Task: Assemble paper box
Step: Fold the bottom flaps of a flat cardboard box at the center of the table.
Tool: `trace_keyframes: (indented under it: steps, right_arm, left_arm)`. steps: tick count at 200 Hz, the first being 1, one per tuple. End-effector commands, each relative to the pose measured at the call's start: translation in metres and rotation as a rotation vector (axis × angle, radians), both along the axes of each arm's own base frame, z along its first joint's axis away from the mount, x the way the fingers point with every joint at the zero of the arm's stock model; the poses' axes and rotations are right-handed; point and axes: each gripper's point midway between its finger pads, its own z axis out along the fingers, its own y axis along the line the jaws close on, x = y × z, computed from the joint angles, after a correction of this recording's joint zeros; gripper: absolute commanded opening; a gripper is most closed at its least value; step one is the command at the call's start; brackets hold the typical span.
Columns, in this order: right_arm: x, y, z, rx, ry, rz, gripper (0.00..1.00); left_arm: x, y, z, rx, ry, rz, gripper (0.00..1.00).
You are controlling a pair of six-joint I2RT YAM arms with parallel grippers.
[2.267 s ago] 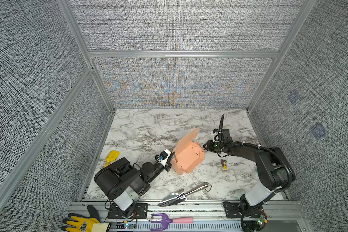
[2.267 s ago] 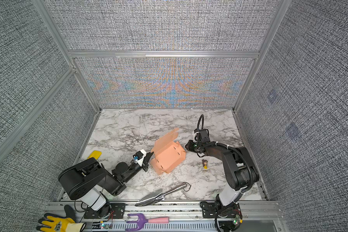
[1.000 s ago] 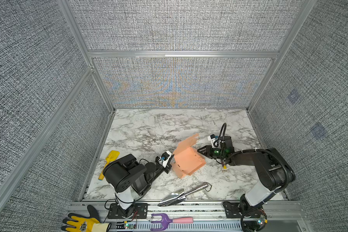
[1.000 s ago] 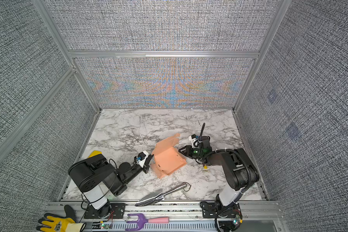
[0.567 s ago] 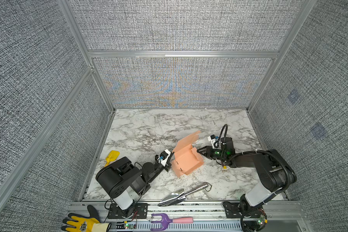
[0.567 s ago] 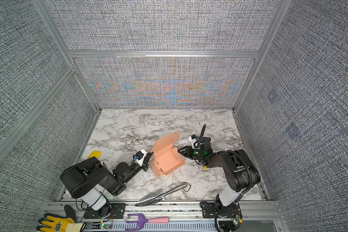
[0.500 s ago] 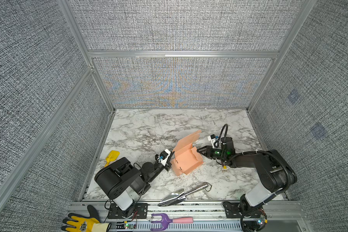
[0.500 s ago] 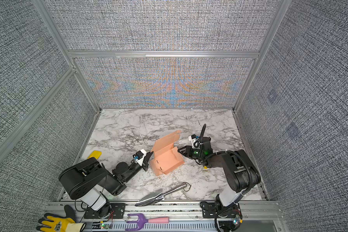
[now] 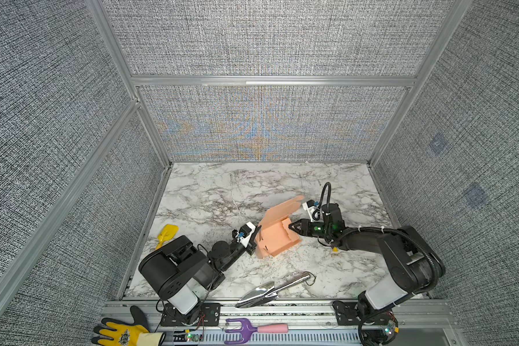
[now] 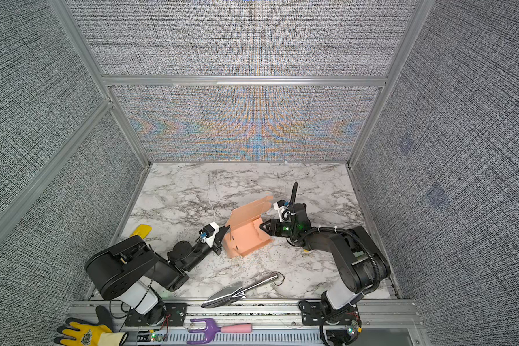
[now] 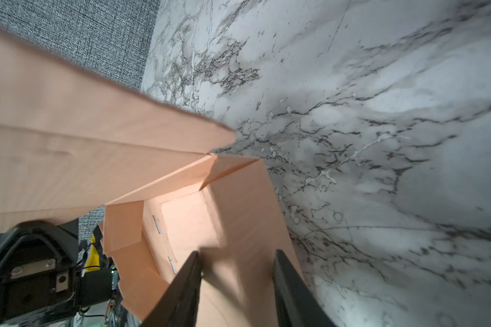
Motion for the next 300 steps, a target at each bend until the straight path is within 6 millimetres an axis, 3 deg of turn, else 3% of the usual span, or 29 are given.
trace_keyframes:
  steps: [1,75,135,300]
  right_arm:
    - [-0.005,-0.007,-0.012,-0.092,-0.014,0.016,0.45]
    - [-0.008,-0.008,-0.01,-0.106,-0.067,0.044,0.61]
    - [-0.004,-0.006,0.003,-0.077,-0.1,0.038,0.62]
    - [0.004,-0.007,0.036,0.058,-0.123,-0.012,0.61]
  left_arm:
    - [-0.002,-0.001,0.003,-0.006,-0.008,-0.012,0.0]
    - [0.0,-0.002,-0.003,-0.003,0.012,-0.008,0.0]
    - [0.004,0.004,0.005,-0.044,0.017,0.023,0.0]
    - [0.006,0.003,-0.01,-0.038,0.052,0.031,0.0]
